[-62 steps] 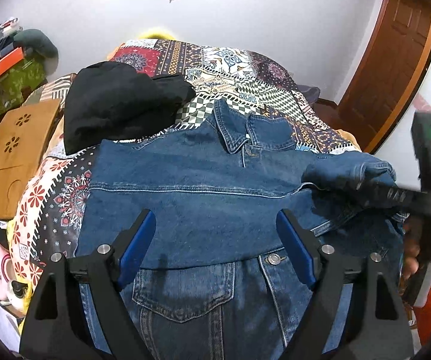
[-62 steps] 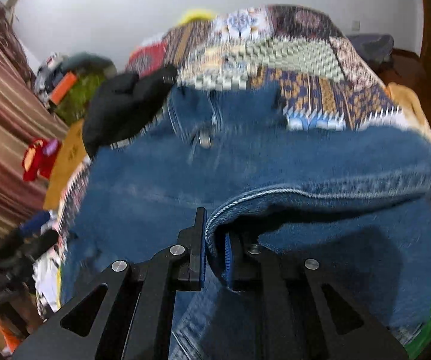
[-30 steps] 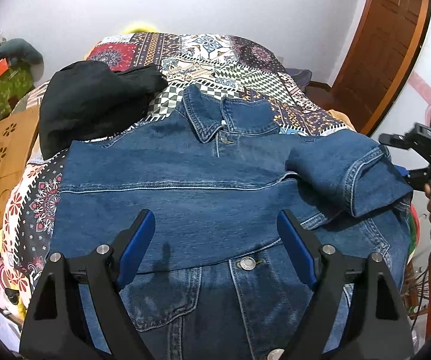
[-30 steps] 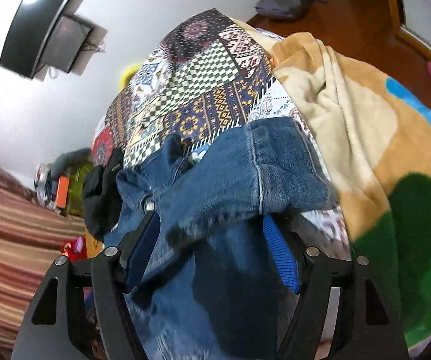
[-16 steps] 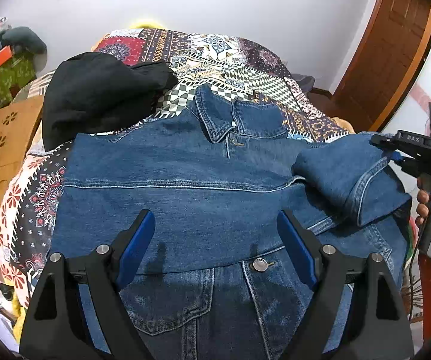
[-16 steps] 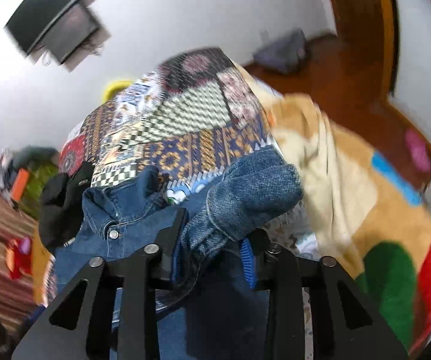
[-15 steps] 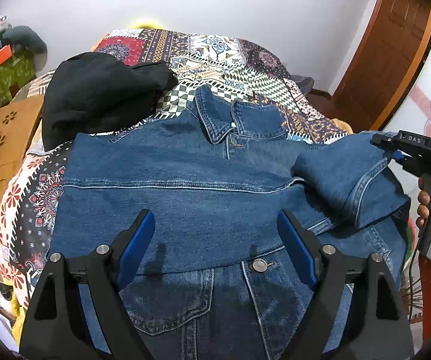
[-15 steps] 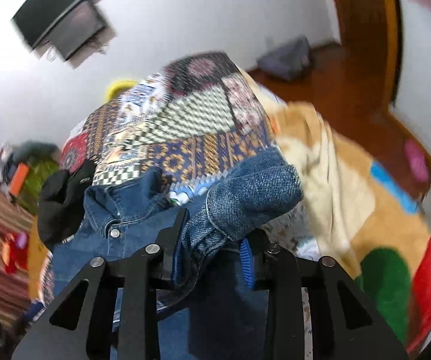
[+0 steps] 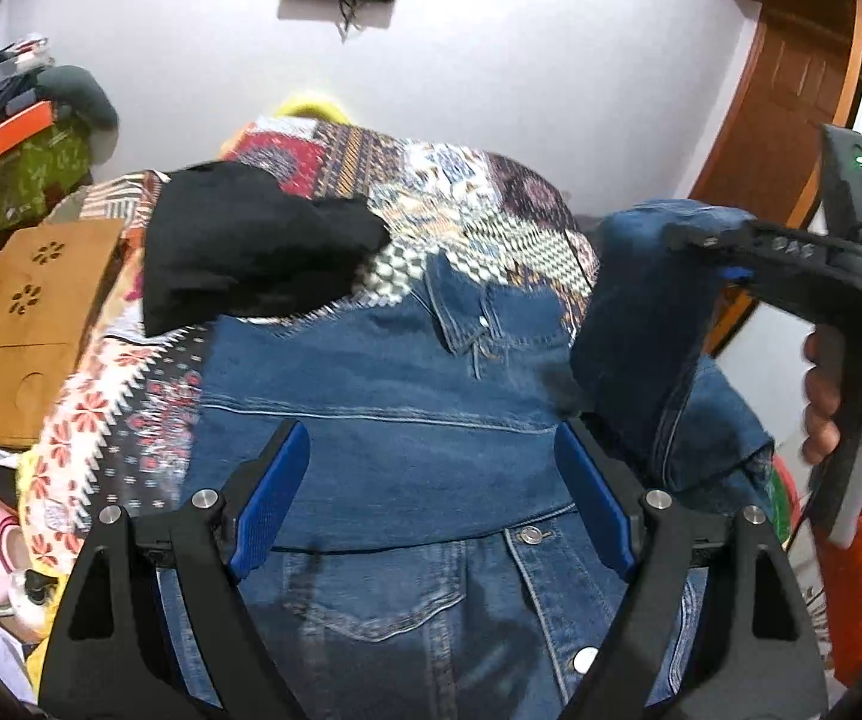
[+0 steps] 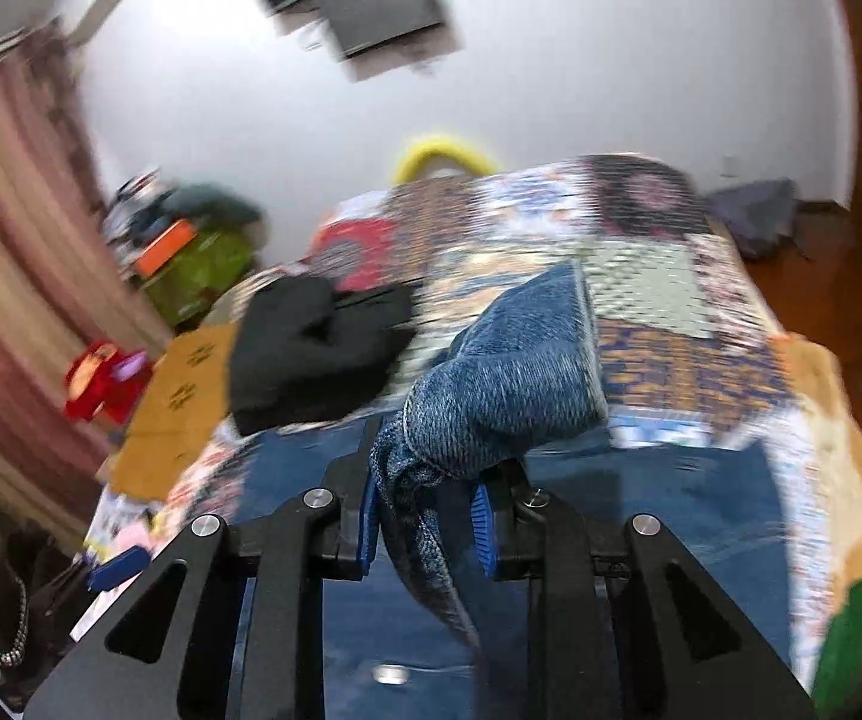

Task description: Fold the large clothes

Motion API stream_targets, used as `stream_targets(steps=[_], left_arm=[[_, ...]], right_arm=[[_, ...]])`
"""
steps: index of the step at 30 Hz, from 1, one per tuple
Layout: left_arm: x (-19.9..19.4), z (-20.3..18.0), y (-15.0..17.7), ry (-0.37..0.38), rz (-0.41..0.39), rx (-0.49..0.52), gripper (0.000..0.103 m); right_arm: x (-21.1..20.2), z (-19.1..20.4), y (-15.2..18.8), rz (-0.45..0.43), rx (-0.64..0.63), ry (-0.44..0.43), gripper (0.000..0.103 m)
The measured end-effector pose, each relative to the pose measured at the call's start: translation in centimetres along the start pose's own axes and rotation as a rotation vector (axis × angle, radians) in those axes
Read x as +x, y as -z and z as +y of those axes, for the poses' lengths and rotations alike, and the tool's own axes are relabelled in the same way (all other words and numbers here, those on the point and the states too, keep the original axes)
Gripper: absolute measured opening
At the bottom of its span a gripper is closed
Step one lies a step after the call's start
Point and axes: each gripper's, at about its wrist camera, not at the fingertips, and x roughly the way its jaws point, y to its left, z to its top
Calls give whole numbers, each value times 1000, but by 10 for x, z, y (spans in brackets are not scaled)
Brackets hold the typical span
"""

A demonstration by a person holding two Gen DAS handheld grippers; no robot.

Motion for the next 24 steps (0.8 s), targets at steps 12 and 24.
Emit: stream_targets(steps=[12,24], left_arm=[[-68,56,5,-86,-108,-109,95],[2,61,34,-15,115,-194,95]], right_arm=[[115,70,76,389,-105,-170,22],[71,40,67,401,-63,-134,54]])
